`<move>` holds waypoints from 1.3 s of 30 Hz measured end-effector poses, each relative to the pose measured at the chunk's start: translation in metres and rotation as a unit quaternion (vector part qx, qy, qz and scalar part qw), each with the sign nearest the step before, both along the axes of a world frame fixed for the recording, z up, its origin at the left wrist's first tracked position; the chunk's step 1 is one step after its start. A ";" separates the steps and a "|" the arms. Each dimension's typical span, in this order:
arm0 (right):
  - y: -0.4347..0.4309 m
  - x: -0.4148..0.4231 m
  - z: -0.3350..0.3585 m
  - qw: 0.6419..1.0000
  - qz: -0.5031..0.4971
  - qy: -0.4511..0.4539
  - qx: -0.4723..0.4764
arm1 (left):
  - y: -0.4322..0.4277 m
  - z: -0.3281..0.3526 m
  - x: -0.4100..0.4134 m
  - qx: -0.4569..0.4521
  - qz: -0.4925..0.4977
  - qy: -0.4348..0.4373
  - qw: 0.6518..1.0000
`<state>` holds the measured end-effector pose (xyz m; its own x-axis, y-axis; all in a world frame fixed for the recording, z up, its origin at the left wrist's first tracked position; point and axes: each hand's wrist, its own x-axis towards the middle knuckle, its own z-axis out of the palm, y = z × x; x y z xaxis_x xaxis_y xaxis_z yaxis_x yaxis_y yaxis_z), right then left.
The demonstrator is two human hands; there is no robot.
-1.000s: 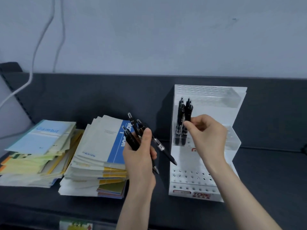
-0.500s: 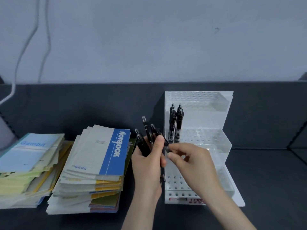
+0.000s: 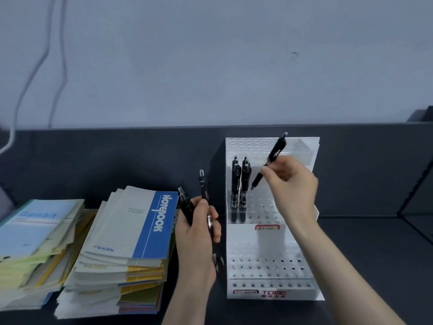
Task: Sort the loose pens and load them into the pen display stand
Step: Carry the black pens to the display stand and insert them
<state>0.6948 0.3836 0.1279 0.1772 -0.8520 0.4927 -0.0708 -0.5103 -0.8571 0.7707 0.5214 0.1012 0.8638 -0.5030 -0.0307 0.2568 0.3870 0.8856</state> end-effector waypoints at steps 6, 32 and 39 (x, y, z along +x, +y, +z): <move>-0.006 0.011 -0.006 0.997 -0.007 0.066 -0.032 | 0.004 0.001 0.003 0.000 0.017 0.006 1.000; 0.030 -0.014 -0.013 0.996 0.064 0.064 0.020 | 0.003 -0.015 -0.006 0.045 -0.078 -0.116 0.989; 0.036 -0.020 -0.006 0.978 0.142 -0.064 0.138 | -0.004 -0.021 -0.014 0.088 -0.153 -0.134 0.975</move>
